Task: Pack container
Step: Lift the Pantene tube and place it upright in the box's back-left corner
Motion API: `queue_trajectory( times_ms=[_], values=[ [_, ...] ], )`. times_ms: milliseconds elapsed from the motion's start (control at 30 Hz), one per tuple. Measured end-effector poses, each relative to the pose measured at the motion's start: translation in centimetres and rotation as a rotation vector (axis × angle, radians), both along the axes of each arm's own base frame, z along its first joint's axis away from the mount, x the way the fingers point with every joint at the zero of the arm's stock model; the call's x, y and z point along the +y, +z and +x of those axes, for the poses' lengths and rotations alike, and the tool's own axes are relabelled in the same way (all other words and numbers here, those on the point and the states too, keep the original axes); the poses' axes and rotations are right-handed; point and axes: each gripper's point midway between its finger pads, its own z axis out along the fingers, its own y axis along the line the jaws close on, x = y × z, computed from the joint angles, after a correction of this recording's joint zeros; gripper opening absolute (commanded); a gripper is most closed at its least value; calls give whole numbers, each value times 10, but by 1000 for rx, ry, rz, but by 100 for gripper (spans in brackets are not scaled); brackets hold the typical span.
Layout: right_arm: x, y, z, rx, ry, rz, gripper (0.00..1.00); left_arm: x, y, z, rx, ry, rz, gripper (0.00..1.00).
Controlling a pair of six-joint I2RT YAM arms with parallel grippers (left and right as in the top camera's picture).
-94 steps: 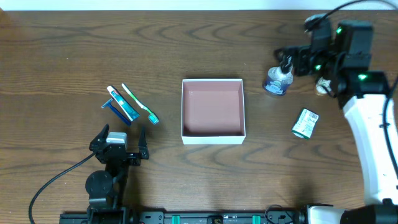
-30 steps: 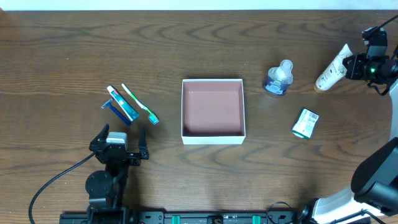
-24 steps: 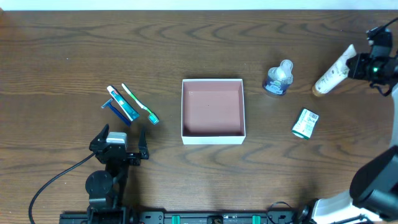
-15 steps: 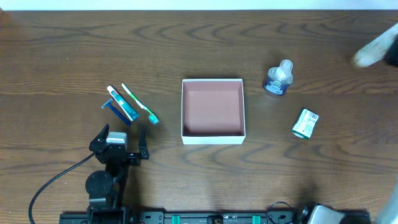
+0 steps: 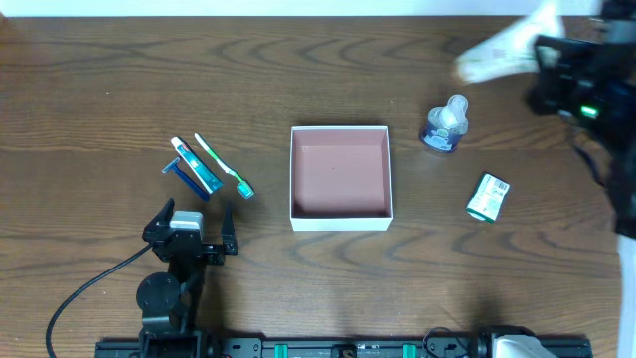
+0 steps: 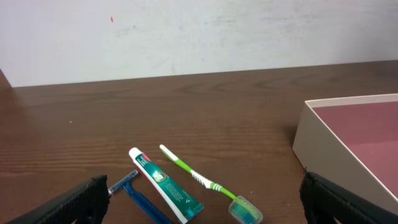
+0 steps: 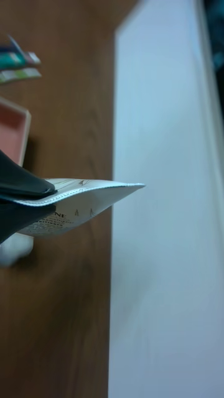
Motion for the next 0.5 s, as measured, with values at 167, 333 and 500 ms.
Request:
queue_trajectory(
  times_ms=[167, 333, 500],
  values=[
    [70, -34, 20, 95, 132, 2, 1, 0, 0, 0, 0, 0, 0, 98],
    [133, -94, 38, 233, 199, -51, 1, 0, 0, 0, 0, 0, 0, 98],
    [175, -151, 47, 344, 237, -116, 1, 0, 0, 0, 0, 0, 0, 98]
  ],
)
